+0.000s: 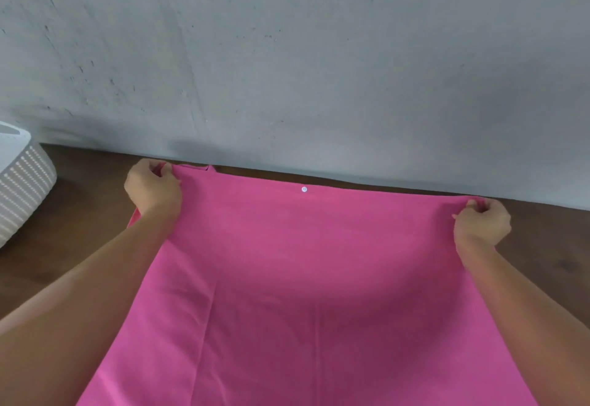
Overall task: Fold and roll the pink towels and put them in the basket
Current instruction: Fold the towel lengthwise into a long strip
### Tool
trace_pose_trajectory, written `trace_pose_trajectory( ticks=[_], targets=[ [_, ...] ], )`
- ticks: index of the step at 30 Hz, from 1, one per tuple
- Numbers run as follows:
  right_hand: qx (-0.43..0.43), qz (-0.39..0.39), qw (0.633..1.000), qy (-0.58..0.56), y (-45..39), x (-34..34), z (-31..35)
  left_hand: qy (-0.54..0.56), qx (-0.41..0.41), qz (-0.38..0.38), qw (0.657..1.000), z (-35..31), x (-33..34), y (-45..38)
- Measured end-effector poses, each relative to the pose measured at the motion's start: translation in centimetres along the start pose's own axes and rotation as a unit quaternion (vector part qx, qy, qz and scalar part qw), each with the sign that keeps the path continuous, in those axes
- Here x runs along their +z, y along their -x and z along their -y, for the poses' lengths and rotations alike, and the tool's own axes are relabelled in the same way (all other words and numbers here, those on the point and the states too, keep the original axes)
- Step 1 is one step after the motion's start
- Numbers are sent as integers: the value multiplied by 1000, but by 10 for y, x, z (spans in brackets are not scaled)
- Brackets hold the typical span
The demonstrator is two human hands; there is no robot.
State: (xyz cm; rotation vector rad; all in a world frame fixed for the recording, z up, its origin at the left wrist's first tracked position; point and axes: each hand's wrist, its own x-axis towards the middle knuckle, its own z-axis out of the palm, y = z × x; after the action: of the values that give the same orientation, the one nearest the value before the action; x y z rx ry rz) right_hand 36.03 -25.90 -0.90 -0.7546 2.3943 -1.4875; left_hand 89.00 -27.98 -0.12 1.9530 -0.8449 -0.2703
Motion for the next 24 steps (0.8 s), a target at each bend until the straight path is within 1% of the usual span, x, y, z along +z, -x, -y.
trace_pose_trajectory(
  ticks=[5,11,14,16,19,22,24],
  targets=[
    [15,-1,999,-44,-6,15,7,-21,5,6,1000,-3,15,-15],
    [13,-3,998,-65,-8,9,13,-38,16,9,999,-7,18,-19],
    [-22,26,999,-27,4,-8,13,-8,29,17,999,-15,11,-10],
    [-44,52,998,5,18,-24,11,-12,46,42,998,-18,4,-1],
    [-62,97,993,37,47,-55,4,-55,59,97,992,-19,-5,16],
    [-55,130,989,45,77,-84,-10,-122,87,128,980,-21,-16,45],
    [-60,153,985,48,97,-103,-27,-136,104,161,972,-24,-23,71]
  ],
)
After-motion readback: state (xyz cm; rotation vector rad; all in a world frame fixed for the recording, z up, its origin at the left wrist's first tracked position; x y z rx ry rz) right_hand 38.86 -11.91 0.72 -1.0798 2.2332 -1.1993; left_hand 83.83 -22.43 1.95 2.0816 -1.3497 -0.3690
